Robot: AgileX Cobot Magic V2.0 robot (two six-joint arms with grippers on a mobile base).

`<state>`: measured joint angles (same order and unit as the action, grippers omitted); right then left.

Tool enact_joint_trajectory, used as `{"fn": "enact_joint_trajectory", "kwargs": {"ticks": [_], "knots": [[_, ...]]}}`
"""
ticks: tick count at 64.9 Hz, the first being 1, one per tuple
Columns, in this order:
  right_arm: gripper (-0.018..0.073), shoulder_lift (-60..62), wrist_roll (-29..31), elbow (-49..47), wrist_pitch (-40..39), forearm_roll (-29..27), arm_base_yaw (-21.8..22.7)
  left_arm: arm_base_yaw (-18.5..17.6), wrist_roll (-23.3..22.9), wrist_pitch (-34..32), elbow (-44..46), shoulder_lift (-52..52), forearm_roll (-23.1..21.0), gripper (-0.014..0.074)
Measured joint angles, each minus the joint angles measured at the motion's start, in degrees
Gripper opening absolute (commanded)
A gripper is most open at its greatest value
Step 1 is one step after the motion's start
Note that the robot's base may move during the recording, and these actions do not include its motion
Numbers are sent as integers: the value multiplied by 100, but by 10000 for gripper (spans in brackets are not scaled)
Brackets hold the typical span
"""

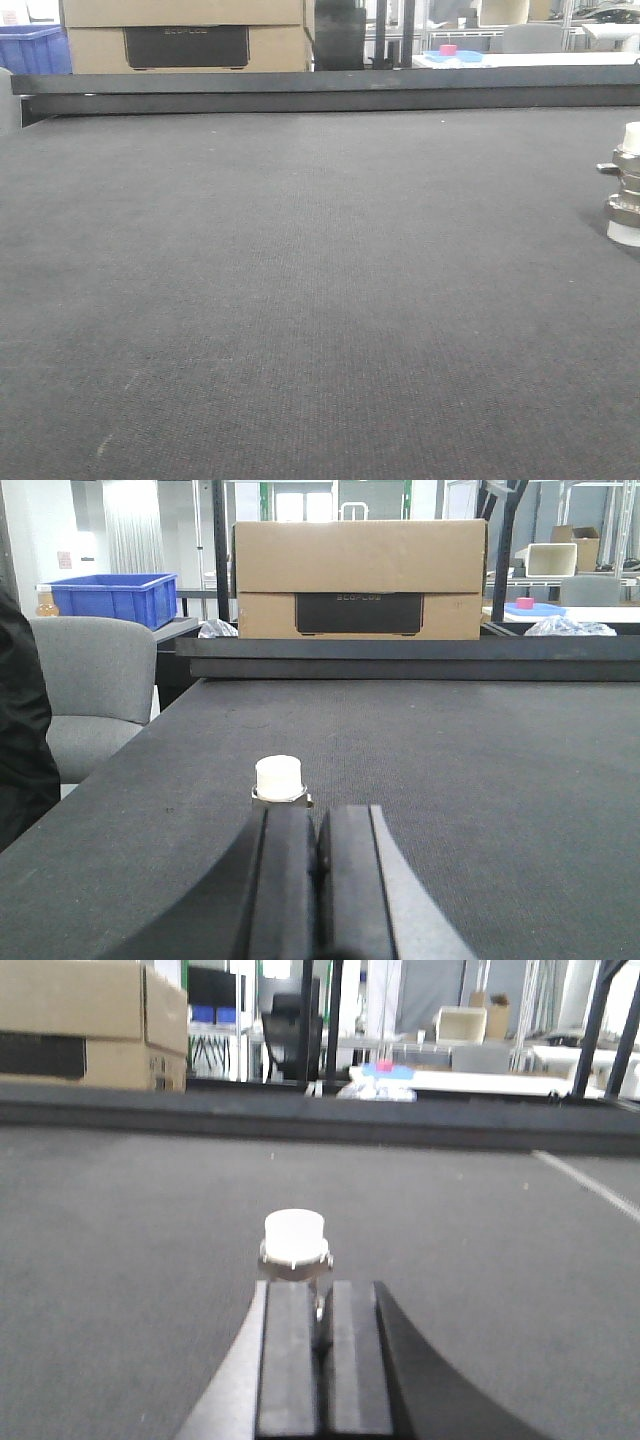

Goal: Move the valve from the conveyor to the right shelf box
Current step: 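Lower both grippers toward the two white-capped silver valves on the conveyor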

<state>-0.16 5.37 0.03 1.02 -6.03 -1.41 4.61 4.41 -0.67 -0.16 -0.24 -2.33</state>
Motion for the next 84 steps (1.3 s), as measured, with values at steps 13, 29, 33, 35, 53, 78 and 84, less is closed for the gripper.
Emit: {"fn": "enact_joint_trajectory", "kwargs": {"ticks": [13,29,33,35,53,78,84], "knots": [[-162,0,0,0,-312,0,0,0,0,-289,0,0,0,-111],[-162,0,0,-330,-562,0,0,0,0,-909,87,9,-180,-111],[-146,12,0,-784,-448,0,0,0,0,-743,379,9,-193,-111],[-117,16,0,-1036,-349,0,0,0,0,-614,588,9,-193,-109],[438,-482,0,-2599,375,0,0,0,0,1543,2730,-857,67,338],[570,-2350,0,-3164,1340,59,0,-243,-441,3117,4677,-3122,105,580],[570,-3121,0,-3830,2056,59,0,-325,-482,3714,5250,-3782,105,580]]}}
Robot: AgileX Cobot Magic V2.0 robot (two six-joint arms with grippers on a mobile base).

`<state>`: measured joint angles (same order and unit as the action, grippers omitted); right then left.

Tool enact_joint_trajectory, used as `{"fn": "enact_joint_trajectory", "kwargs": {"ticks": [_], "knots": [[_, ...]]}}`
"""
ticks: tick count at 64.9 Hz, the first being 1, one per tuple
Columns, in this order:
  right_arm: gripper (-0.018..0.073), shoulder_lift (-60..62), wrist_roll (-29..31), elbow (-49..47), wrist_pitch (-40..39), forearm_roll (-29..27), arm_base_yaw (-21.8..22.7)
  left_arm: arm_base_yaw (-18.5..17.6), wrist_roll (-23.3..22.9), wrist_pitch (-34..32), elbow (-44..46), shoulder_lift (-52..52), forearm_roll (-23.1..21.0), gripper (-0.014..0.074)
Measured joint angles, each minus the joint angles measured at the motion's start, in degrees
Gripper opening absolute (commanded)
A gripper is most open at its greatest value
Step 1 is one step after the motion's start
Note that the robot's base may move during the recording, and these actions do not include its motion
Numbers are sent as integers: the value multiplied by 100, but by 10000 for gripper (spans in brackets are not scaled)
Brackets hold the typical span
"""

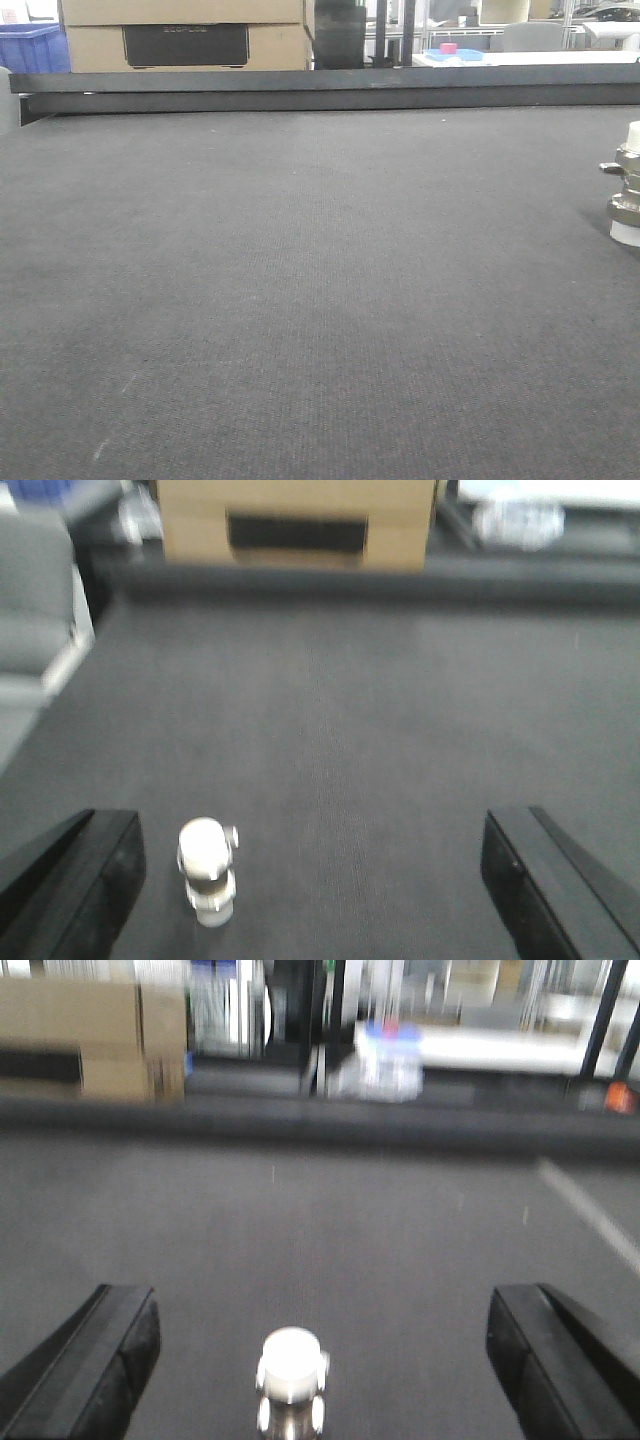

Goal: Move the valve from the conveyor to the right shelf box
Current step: 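Lower both grippers toward the two white-capped silver valves on the conveyor, then close the right gripper around the nearer silver valve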

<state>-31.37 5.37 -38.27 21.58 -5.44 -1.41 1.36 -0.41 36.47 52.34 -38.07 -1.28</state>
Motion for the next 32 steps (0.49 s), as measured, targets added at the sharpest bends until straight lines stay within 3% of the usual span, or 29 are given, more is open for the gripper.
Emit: {"fn": "enact_joint_trajectory", "kwargs": {"ticks": [14,32], "knots": [[570,-1904,0,-1974,1937,0,0,-11,-26,1168,1143,-1358,10,580],[570,-4109,204,-3964,3872,0,0,-23,-40,1444,1491,-2139,29,580]]}}
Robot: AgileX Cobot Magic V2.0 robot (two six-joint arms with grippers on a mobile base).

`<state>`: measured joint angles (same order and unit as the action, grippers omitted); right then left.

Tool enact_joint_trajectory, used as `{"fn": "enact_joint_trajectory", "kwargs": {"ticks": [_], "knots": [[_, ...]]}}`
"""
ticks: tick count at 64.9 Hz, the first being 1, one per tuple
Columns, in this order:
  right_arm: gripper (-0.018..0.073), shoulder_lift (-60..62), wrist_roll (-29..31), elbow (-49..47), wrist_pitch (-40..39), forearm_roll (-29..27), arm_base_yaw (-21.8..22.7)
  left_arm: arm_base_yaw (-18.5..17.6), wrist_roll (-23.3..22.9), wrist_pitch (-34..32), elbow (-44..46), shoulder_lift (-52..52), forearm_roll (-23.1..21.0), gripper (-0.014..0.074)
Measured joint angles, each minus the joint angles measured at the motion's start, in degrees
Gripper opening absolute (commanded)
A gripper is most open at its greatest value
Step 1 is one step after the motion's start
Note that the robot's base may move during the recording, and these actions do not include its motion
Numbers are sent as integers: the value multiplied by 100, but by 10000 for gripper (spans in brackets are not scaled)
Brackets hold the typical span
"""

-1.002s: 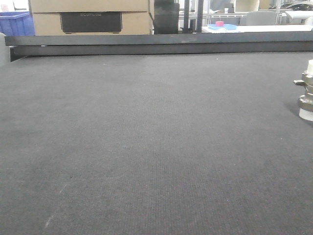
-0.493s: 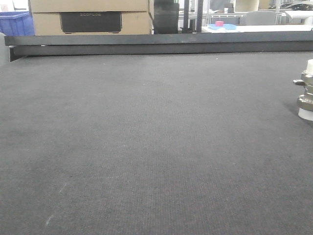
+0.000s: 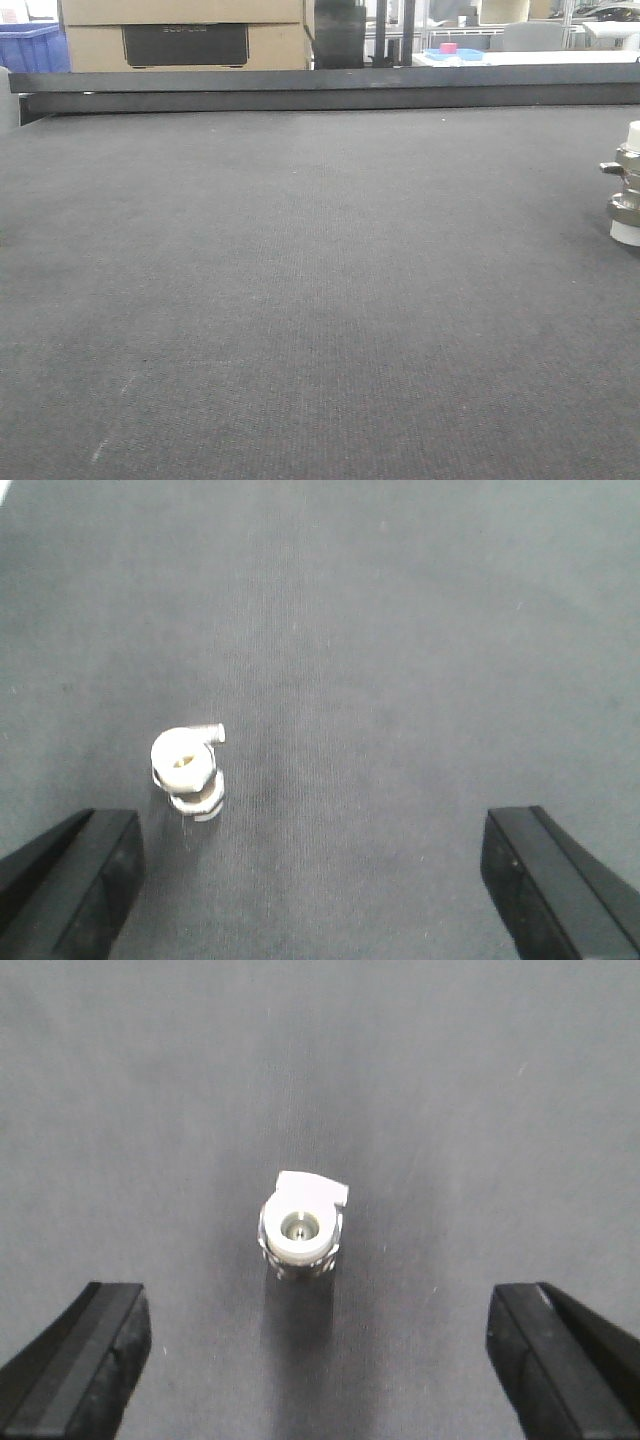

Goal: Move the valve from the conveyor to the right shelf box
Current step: 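Close the right gripper around the nearer silver valve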

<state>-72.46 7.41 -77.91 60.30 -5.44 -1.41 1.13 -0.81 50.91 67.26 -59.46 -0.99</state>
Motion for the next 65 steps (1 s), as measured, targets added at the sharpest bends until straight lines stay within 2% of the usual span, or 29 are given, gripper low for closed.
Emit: {"fn": "enact_joint_trajectory", "kwargs": {"ticks": [12,31,65], "knots": [[570,-1111,103,-560,424,0,0,0,-9,22,0,-132,10,580],[570,-2406,208,-763,465,0,0,0,-9,38,0,-167,15,580],[570,-3370,356,-840,154,0,0,0,-9,16,0,-201,25,580]]}}
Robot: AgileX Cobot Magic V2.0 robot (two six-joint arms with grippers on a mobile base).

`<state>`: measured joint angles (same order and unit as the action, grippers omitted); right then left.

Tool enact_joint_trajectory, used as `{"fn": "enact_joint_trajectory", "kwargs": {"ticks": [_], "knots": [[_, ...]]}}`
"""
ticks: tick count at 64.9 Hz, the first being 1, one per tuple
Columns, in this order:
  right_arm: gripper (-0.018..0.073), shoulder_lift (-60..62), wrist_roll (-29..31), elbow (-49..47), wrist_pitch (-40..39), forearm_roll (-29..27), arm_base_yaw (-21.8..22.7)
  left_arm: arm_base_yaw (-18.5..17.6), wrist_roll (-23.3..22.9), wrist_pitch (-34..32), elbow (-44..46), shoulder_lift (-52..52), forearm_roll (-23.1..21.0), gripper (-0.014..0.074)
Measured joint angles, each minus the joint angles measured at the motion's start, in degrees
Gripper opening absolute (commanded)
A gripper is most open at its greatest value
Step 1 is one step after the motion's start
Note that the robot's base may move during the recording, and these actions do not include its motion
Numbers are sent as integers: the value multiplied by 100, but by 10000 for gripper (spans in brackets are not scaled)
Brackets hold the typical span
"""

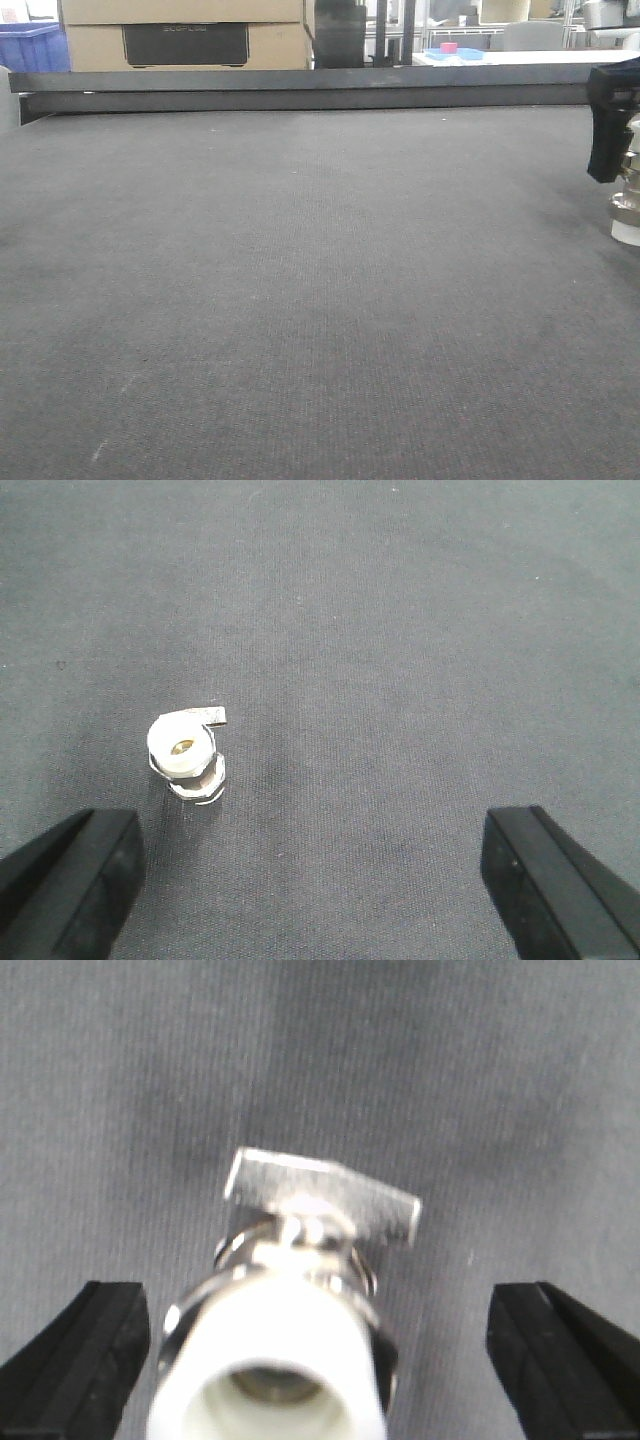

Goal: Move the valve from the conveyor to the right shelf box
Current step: 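Close the right gripper around the nearer silver valve, then close the left gripper around the other silver valve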

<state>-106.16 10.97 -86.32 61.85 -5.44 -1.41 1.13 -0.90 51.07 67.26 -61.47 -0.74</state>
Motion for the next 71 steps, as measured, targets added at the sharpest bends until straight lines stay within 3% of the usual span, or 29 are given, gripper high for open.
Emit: {"fn": "enact_joint_trajectory", "kwargs": {"ticks": [18,23,29,34,40,56,71], "knots": [[565,-192,11,-3,-6,0,-68,0,-12,-8,0,-3,0,580],[496,-192,21,-3,-11,0,-141,0,-12,-8,0,-3,0,580],[324,-192,44,-3,-34,-12,-225,0,-12,-8,0,-3,0,580],[68,-192,44,-13,-53,15,-223,0,-12,-8,0,-3,0,580],[-173,-192,44,-25,-40,57,-223,0,-12,-8,0,-3,0,580],[-153,-64,44,-13,20,132,-223,0,-12,469,176,-124,74,580],[-153,888,44,97,34,-137,-223,23,242,1657,997,-873,357,580]]}}
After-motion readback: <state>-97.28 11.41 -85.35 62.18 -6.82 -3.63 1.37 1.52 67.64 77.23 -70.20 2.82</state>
